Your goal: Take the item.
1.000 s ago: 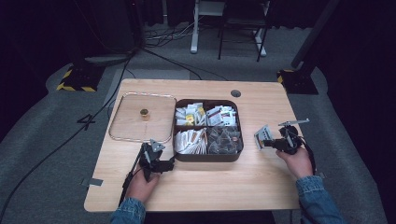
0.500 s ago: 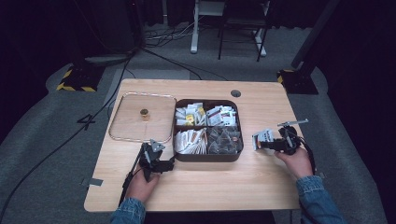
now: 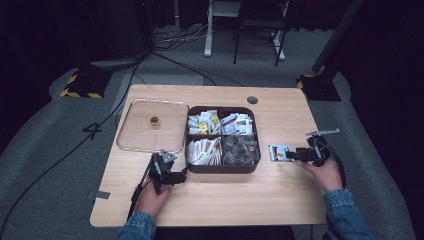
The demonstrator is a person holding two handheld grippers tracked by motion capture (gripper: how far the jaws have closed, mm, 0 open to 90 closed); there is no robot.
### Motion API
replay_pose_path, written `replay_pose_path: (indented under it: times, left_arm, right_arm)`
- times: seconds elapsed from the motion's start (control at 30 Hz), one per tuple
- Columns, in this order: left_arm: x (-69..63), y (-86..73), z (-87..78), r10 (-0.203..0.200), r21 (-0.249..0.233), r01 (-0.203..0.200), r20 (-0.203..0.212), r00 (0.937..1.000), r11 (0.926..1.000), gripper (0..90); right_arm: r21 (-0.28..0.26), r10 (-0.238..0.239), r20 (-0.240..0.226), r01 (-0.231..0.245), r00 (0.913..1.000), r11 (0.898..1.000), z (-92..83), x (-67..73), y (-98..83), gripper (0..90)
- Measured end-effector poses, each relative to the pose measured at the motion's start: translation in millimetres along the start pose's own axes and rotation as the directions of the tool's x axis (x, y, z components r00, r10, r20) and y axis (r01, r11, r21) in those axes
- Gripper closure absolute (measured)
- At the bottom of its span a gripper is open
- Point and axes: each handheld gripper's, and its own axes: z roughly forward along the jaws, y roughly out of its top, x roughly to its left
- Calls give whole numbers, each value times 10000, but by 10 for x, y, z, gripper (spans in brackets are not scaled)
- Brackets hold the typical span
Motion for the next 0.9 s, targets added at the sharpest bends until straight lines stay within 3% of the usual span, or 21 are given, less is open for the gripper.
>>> replay_pose_path:
  times: [0.1, 0.33, 0.43, 0.57, 0.9]
  left_arm:
    - [-1, 0, -1, -8, 11, 8, 0, 10000, 10000, 158]
    - [-1, -1, -1, -10, 8, 10, 0, 10000, 10000, 158]
    - [-1, -1, -1, -9, 10, 9, 0, 10000, 10000, 158]
    - [-1, -1, -1, -12, 10, 12, -1, 10000, 10000, 158]
    - [-1, 0, -1, -9, 9, 9, -2, 10000, 10000, 158]
  right_arm:
    - [-154, 180, 149, -177, 9997, 9997, -48, -52, -22, 348]
    - [-543, 100, 268, -85, 9996, 9985, -144, -60, -21, 343]
    - [-755, 24, 83, -18, 10000, 9971, -182, -34, -9, 340]
    - [-1100, -312, -509, 255, 9982, 9936, -248, 61, 24, 338]
    - [-1433, -776, -1154, 608, 9903, 9878, -372, 294, 70, 342]
